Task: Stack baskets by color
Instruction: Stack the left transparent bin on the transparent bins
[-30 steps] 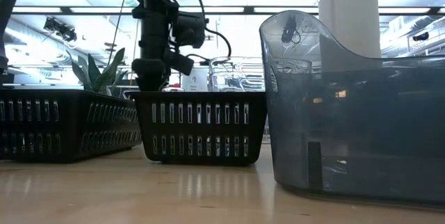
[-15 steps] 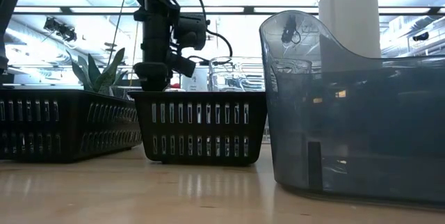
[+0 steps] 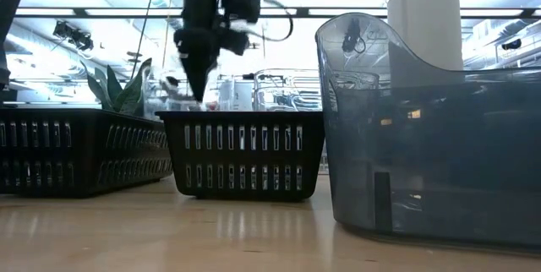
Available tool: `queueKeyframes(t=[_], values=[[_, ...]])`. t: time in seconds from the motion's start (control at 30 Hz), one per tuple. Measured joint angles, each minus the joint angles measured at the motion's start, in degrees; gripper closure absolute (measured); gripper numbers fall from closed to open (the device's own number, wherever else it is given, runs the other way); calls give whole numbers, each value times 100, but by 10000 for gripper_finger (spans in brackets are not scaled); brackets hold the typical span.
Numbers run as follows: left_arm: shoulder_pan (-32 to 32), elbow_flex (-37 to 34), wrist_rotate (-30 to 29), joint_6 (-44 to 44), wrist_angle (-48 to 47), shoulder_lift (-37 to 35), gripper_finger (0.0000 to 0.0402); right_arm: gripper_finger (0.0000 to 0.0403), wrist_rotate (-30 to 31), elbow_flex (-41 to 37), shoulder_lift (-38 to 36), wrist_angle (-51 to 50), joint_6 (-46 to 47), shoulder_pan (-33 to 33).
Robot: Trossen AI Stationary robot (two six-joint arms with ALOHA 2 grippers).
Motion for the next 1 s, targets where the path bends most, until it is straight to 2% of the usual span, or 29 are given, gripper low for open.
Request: queueKeyframes(t=[0.23,0.5,0.73,1.0], values=[[-223,1354,-133,-417,-893,-2,397,258,21,0,0,-99,125,0],[-469,2576,-37,-1253,-684,-4,397,258,559,0,-22,-287,105,0],[-967,2958,-48,-1826,-48,-6,397,258,1114,2,-260,-792,237,-7],[-1557,2951,-313,-2226,738,0,397,258,1140,2,-480,-800,248,-26]])
